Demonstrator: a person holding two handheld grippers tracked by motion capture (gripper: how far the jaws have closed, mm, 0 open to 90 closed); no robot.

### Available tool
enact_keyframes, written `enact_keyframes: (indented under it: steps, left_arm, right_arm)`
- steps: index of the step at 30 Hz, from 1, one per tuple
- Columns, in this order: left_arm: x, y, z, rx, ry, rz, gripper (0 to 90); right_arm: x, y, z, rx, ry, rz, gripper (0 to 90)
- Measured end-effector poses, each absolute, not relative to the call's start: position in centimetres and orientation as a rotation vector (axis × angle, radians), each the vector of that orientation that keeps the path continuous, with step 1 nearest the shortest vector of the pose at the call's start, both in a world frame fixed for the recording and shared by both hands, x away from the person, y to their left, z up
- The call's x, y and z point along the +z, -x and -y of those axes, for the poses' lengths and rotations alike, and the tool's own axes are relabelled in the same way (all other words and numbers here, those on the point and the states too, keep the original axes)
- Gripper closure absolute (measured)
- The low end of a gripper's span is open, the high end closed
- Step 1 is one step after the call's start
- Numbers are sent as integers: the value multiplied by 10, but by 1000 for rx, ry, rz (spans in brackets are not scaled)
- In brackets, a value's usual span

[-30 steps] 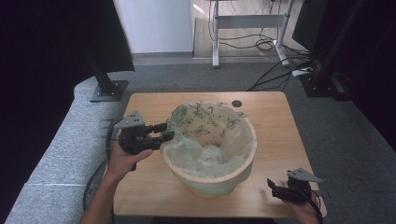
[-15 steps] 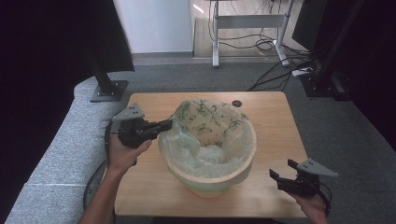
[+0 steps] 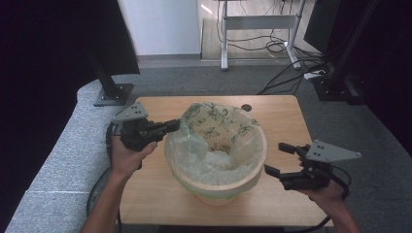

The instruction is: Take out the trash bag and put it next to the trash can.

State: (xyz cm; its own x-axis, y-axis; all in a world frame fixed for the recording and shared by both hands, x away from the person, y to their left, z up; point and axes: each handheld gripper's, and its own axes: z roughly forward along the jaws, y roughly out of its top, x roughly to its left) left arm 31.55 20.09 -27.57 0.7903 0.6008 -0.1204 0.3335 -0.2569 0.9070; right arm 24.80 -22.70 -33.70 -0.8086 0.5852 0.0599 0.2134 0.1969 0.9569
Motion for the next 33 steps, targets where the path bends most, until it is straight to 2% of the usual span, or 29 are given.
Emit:
enact_keyframes:
  steps: [4,10,19,22,25,26,27,28,33]
  left_arm:
    - [-281,-317,-203,282,-1858,-725,900]
    - [-285,-318,-205,271,-1851,-735,900]
    - [-289,-320,-200,250,-1860,-736,900]
    - [-290,-320,-200,249,-1856,-744,899]
    - [-290,-320,-200,249,-1856,-744,898]
    - [-290,-319,-200,249,-1856,-744,898]
    - [-290,-319,-201,246,-1855,-742,898]
    - [-290,-319,-201,245,-1855,-741,898]
    - [-291,-318,-202,242,-1860,-733,897]
  right_arm:
    - [-327,-244,195,1745,-615,-2280,203]
    - [-329,-241,175,1753,-536,-2353,241]
    - [-336,-238,151,1675,-444,-2471,380]
    - [-338,-241,148,1656,-404,-2568,544]
    - [-337,-242,148,1672,-411,-2581,595]
    - [-334,-244,150,1714,-392,-2594,689]
    - [-330,-244,151,1748,-383,-2605,819]
    - [-328,-244,152,1750,-391,-2579,893]
    - [-322,-248,150,1732,-377,-2567,896]
